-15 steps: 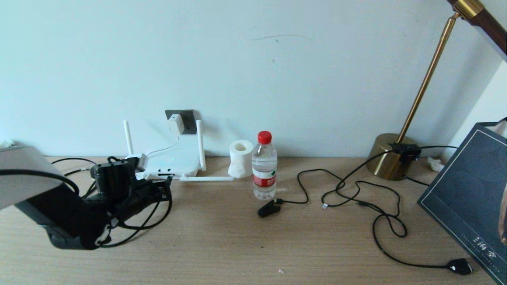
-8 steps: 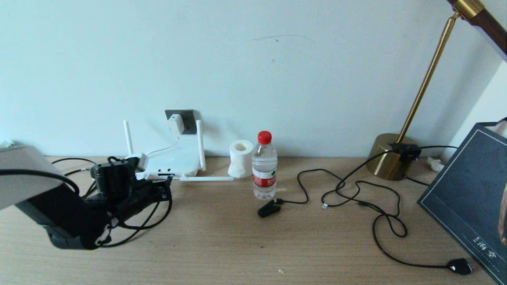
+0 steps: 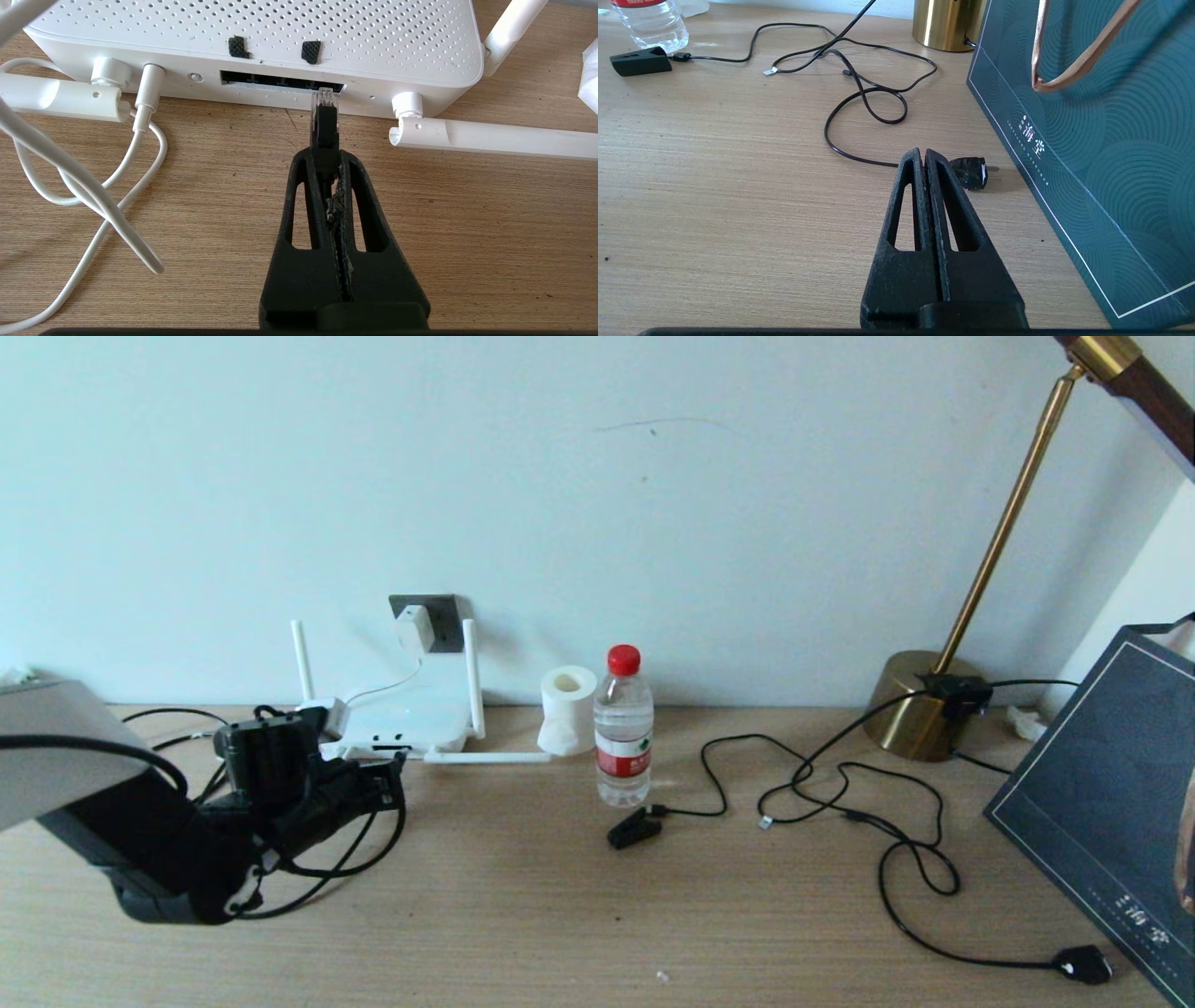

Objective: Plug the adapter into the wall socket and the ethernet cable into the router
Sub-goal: Plug cable into router interface

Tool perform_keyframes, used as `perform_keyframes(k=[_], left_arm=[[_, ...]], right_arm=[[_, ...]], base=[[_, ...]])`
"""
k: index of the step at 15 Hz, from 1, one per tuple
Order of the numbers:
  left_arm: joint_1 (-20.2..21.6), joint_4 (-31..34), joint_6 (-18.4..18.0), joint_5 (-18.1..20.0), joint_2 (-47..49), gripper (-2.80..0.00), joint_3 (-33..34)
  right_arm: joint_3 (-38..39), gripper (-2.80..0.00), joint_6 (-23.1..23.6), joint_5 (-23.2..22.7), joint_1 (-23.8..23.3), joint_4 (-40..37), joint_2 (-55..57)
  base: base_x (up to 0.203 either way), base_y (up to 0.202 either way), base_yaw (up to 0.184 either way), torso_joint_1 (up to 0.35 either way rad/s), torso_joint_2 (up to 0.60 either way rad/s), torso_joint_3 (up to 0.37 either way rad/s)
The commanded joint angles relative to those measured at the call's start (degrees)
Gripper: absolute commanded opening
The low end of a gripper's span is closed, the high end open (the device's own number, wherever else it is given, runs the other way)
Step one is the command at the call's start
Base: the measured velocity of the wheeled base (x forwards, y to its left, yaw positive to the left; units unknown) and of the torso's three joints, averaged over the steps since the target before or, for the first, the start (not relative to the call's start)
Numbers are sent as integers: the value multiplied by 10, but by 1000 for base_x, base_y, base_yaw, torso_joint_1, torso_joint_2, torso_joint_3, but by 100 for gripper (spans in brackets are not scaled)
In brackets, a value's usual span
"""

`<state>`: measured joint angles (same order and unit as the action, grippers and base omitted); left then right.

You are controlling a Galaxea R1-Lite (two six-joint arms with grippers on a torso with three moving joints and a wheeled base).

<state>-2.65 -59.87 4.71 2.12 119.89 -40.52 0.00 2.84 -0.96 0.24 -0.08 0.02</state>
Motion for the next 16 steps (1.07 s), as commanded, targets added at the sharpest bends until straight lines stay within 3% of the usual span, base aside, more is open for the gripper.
perform_keyframes(k=[1,16], left_arm=[[0,-3,0,0,0,-280,0],[0,-2,0,1,-3,-280,0]], right_arm=[[0,-280,1,0,0,0,0],[0,-280,1,0,0,0,1]], base=[[0,0,0,0,0,0],[0,0,0,0,0,0]])
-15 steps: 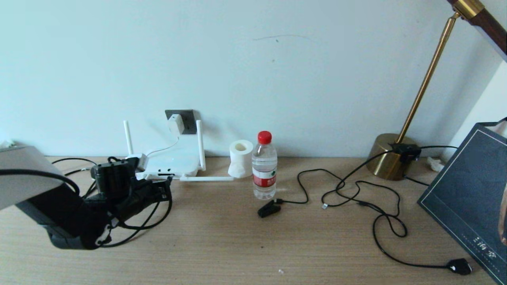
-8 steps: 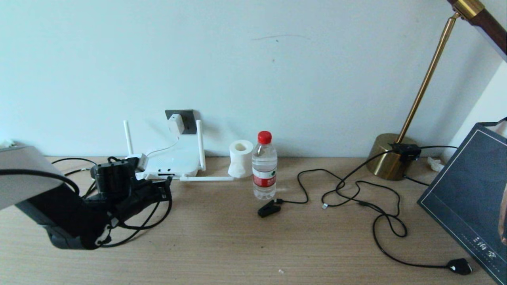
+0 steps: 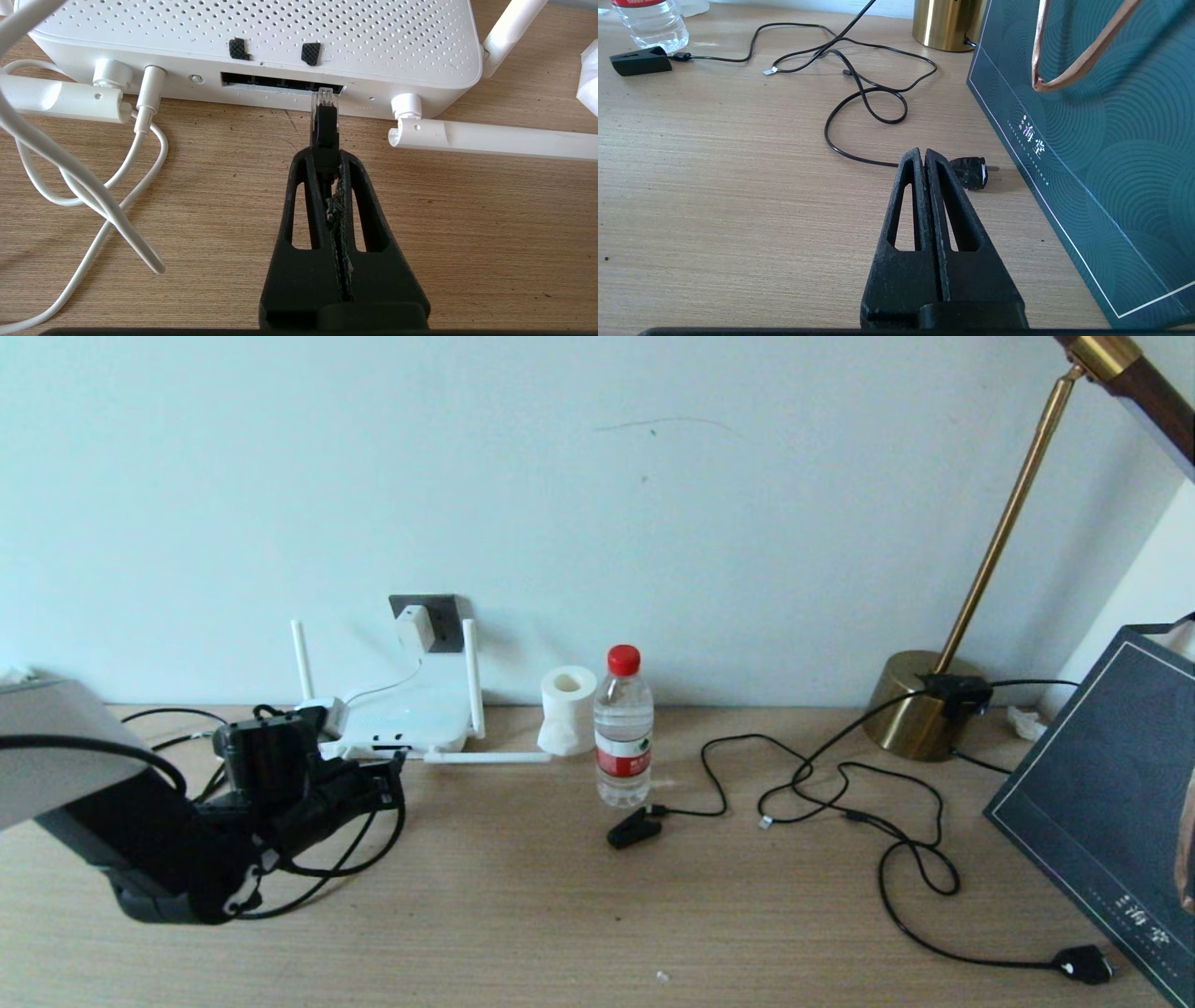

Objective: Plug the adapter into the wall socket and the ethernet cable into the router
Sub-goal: Plug cable into router interface

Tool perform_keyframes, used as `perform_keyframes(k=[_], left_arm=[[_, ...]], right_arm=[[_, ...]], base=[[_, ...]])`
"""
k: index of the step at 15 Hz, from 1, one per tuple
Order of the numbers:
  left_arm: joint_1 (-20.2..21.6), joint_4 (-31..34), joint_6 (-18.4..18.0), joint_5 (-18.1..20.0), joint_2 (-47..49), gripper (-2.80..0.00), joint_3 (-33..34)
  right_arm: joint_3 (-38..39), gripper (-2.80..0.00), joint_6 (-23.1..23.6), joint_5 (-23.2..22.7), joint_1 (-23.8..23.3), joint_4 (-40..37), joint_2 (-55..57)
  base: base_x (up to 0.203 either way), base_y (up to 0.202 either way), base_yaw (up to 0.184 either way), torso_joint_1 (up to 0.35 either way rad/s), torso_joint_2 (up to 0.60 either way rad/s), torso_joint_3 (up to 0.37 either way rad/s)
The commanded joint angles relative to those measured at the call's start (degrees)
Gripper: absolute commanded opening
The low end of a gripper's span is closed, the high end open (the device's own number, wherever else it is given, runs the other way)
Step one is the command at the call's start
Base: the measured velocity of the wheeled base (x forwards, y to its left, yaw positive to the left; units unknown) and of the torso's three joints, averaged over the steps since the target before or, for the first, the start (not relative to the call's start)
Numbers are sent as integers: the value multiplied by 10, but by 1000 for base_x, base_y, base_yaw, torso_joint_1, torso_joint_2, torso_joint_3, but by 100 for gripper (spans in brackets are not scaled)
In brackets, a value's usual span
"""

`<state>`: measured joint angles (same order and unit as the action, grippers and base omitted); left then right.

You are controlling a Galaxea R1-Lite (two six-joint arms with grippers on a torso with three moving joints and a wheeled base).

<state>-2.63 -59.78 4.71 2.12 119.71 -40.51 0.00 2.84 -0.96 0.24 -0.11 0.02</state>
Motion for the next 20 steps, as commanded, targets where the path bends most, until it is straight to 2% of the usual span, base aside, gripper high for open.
perform_keyframes(k=[1,20], left_arm=[[0,-3,0,0,-2,-280,0],[0,-2,0,0,2,-280,-8]], right_arm=[[0,-280,1,0,0,0,0],[0,-280,1,0,0,0,0]], base=[[0,0,0,0,0,0],[0,0,0,0,0,0]])
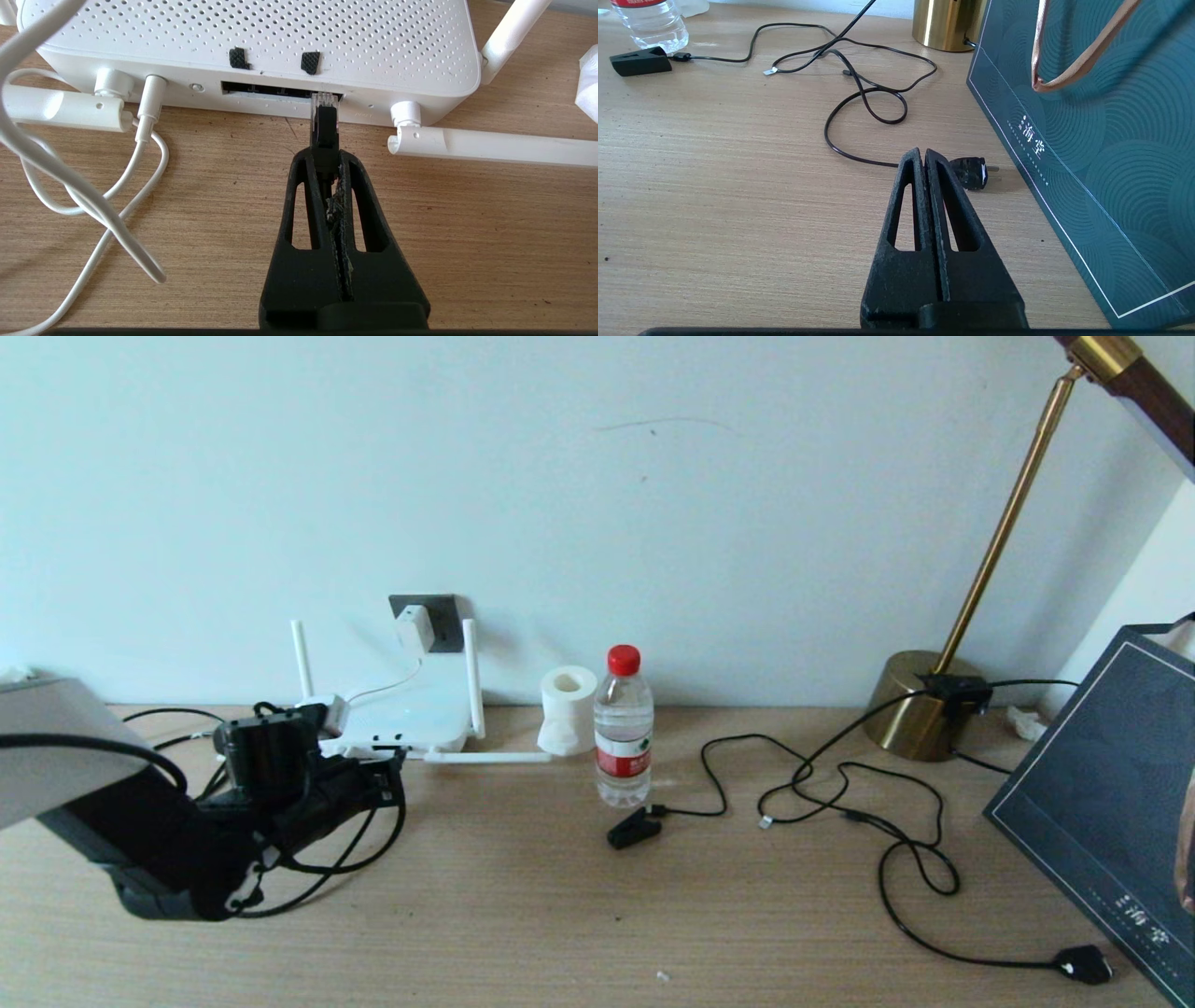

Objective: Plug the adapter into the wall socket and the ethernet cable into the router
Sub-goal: Plug cable into router interface

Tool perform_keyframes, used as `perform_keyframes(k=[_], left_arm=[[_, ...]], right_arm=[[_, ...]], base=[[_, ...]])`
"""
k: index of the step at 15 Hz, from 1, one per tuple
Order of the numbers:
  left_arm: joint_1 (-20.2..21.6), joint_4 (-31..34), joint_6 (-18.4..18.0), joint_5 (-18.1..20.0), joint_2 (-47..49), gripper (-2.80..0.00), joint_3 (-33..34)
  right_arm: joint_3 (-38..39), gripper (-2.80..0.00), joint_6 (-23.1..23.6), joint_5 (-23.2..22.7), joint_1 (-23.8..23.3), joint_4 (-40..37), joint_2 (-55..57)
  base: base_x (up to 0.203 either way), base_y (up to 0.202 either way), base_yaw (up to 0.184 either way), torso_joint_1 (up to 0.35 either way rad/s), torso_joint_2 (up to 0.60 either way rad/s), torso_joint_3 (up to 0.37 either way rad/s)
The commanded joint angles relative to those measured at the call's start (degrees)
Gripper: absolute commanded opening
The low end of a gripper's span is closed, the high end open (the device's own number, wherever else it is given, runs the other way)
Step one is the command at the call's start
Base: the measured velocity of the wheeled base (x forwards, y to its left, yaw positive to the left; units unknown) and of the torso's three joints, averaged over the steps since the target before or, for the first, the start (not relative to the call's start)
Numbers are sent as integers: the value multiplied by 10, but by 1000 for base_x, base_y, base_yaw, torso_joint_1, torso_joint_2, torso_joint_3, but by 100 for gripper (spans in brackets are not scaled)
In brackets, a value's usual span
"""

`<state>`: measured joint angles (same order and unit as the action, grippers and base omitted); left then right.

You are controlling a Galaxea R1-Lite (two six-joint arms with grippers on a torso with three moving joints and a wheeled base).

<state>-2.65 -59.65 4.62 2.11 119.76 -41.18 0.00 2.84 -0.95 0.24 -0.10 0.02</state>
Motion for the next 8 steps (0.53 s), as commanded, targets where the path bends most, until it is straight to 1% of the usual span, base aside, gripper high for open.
perform_keyframes(k=[1,8], left_arm=[[0,-3,0,0,1,-280,-4],[0,-3,-2,0,3,-280,-6]], right_arm=[[0,-280,1,0,0,0,0],[0,-280,1,0,0,0,0]], base=[[0,0,0,0,0,0],[0,0,0,0,0,0]])
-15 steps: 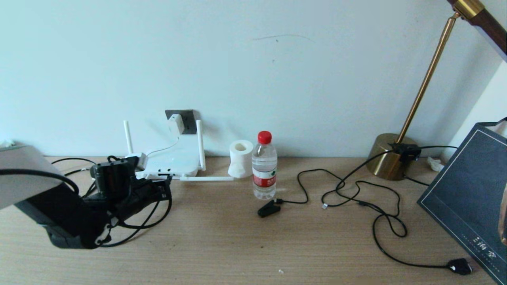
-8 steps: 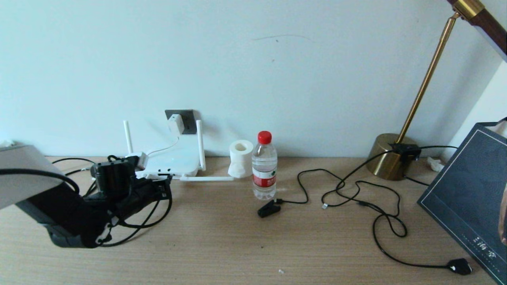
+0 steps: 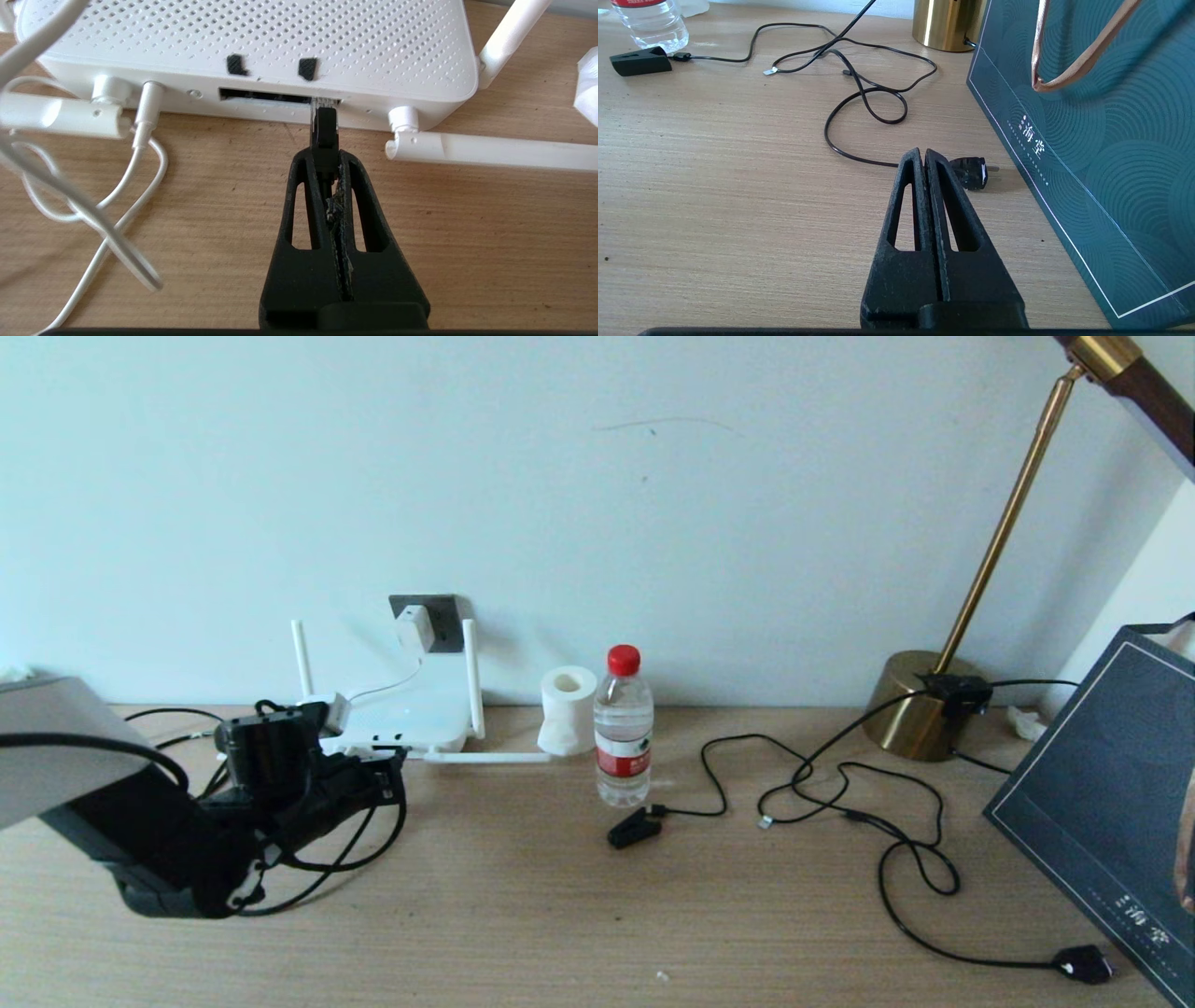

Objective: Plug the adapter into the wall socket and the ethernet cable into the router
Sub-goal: Plug cable into router interface

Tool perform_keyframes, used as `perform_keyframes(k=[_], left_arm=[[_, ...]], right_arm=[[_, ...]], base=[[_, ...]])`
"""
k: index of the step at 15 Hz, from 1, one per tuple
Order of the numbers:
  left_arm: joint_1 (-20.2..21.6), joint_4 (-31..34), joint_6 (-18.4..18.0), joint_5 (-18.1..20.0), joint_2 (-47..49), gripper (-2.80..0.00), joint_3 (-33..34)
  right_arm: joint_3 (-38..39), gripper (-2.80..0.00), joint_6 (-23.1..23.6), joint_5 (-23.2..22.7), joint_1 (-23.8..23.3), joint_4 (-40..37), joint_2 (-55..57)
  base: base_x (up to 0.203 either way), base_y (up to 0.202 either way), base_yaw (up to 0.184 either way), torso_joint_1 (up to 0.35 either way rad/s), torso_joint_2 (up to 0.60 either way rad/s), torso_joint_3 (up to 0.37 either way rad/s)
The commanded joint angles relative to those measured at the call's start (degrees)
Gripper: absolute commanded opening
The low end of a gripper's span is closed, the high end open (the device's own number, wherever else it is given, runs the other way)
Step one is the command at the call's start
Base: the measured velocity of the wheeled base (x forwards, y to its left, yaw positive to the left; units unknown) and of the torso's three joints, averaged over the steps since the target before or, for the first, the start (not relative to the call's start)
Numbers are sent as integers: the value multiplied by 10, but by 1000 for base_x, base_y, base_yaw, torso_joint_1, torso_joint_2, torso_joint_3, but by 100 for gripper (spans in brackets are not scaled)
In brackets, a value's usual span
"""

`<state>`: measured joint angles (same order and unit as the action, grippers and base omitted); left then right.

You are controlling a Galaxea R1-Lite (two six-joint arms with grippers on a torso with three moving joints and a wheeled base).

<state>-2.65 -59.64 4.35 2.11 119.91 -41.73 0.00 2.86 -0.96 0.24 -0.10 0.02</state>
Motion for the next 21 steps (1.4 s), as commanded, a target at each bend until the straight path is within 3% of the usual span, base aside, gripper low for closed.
perform_keyframes(k=[1,21], left_arm=[[0,-3,0,0,2,-280,-2],[0,8,0,1,34,-280,-32]], right_arm=[[0,-280,0,0,0,0,1],[0,-280,0,0,0,0,0]], base=[[0,0,0,0,0,0],[0,0,0,0,0,0]])
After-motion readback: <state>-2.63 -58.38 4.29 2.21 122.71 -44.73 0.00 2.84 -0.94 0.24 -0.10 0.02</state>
